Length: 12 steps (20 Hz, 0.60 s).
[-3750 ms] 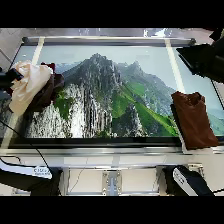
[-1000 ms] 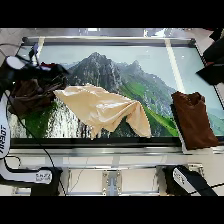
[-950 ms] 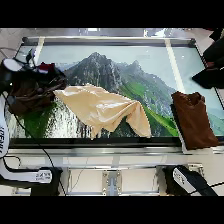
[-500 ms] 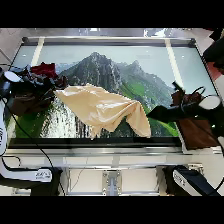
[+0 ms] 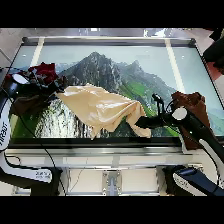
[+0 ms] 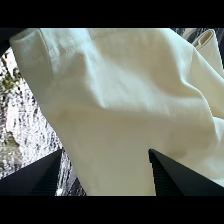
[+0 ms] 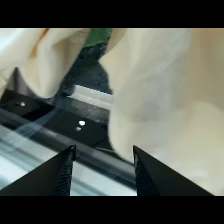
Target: Fold the shirts.
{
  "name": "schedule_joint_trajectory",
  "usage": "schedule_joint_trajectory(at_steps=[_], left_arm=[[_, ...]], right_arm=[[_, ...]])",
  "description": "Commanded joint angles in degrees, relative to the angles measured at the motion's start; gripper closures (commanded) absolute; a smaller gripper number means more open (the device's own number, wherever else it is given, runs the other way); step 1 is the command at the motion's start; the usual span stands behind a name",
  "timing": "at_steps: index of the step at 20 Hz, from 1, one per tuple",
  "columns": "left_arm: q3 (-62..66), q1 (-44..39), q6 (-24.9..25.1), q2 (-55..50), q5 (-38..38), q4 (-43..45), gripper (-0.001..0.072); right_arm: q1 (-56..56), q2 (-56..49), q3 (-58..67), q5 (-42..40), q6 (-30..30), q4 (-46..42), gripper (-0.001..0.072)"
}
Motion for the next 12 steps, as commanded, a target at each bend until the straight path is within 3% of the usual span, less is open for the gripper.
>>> schedule_joint_trajectory(at_steps=[1, 6, 12], left_arm=[[0.0, -0.1, 0.0, -0.5, 3.1, 0.2, 0.0093], [0.0, 0.0, 0.0, -0.9, 6.0, 0.4, 0.0093], [0.0, 1.3, -0.9, -2.1, 6.8, 6.5, 0.0094]], right_arm=[[1.7, -2.9, -0.3, -3.9, 0.1, -2.6, 0.0298], [1.7, -5.4, -0.2, -3.9, 0.1, -2.4, 0.0297], [1.7, -5.4, 0.2, -3.9, 0.1, -2.2, 0.0297]])
